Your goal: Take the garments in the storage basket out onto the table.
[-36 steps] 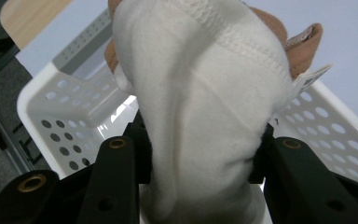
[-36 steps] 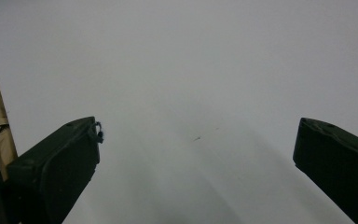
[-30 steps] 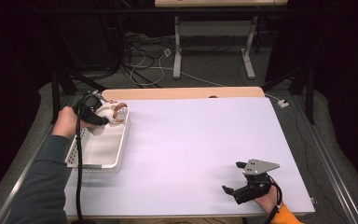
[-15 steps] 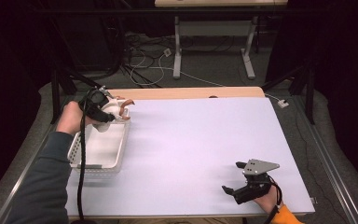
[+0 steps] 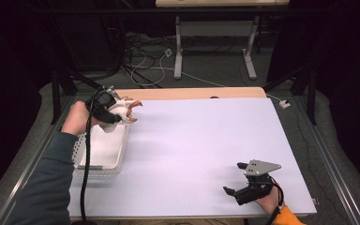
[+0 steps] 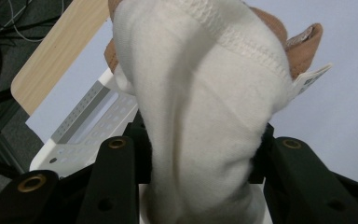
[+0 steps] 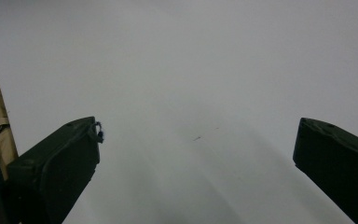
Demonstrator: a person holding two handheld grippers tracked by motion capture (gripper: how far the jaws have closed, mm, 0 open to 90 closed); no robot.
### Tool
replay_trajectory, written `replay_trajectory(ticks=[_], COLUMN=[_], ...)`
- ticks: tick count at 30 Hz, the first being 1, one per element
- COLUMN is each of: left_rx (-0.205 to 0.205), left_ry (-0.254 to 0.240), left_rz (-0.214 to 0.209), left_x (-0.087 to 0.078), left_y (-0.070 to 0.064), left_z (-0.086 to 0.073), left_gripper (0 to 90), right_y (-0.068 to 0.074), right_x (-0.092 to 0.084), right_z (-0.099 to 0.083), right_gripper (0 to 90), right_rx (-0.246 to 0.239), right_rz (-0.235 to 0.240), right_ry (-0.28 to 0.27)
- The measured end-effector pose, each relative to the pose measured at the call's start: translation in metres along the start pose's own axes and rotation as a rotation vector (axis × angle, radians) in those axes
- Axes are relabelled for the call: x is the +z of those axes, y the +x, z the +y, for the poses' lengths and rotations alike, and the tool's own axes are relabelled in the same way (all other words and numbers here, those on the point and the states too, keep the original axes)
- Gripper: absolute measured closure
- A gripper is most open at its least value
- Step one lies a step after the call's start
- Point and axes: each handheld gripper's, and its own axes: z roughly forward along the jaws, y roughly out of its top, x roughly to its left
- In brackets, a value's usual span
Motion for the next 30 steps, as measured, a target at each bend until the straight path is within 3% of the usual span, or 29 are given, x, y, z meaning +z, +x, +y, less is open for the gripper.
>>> replay_trajectory(ticks=[15, 30], left_rx=[0.073, 0.154], left_ry=[-0.02, -0.022], left_rz=[-0.028, -0.073], left_x=[0.001, 0.01], left_y=[-0.024, -0.059], left_z=[0.016, 0.032], left_gripper=[59.1, 59.0], right_y=[0.0, 0.0], right_x=[0.0, 0.0], right_z=[0.0, 0.0], right_gripper=[0.0, 0.0], right_rx=[0.0, -0.001], right_rz=[0.004, 0.003], right_ry=[-0.002, 0.001])
